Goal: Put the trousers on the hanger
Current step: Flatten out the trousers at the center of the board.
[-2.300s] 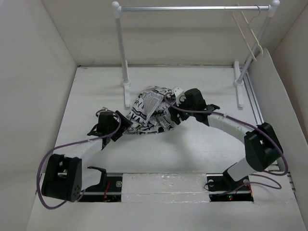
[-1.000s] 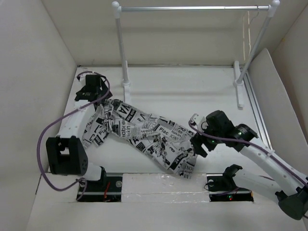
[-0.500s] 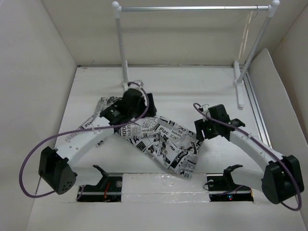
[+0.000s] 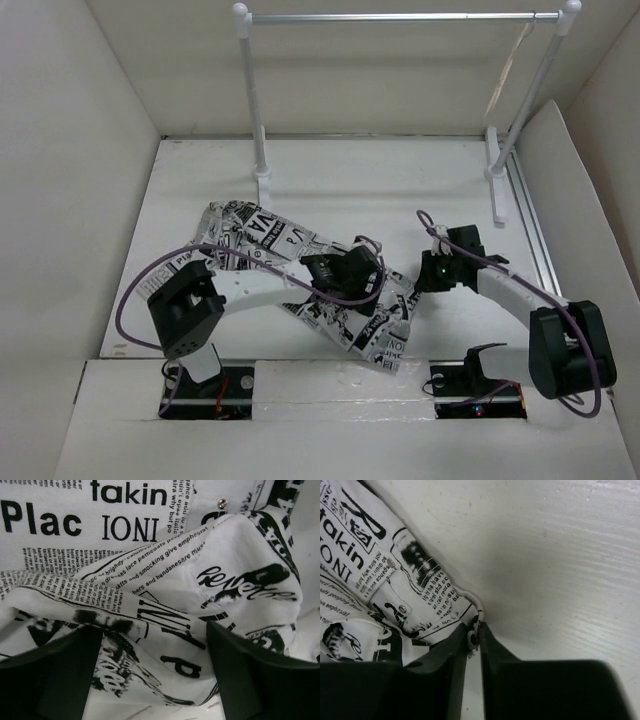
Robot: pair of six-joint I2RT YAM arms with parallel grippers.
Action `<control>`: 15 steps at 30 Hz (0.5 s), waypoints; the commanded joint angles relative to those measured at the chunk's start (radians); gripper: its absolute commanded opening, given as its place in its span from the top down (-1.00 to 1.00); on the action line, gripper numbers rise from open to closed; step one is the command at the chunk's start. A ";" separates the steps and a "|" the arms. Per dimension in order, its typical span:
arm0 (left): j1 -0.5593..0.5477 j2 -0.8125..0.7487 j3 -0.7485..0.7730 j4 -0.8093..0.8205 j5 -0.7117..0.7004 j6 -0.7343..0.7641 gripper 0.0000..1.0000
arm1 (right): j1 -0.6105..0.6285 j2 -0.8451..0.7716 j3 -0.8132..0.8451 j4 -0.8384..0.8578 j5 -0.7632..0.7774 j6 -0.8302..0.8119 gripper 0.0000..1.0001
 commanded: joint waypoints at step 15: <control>-0.075 -0.071 0.072 0.135 0.212 -0.164 1.00 | -0.260 0.214 0.486 0.333 0.267 -0.006 1.00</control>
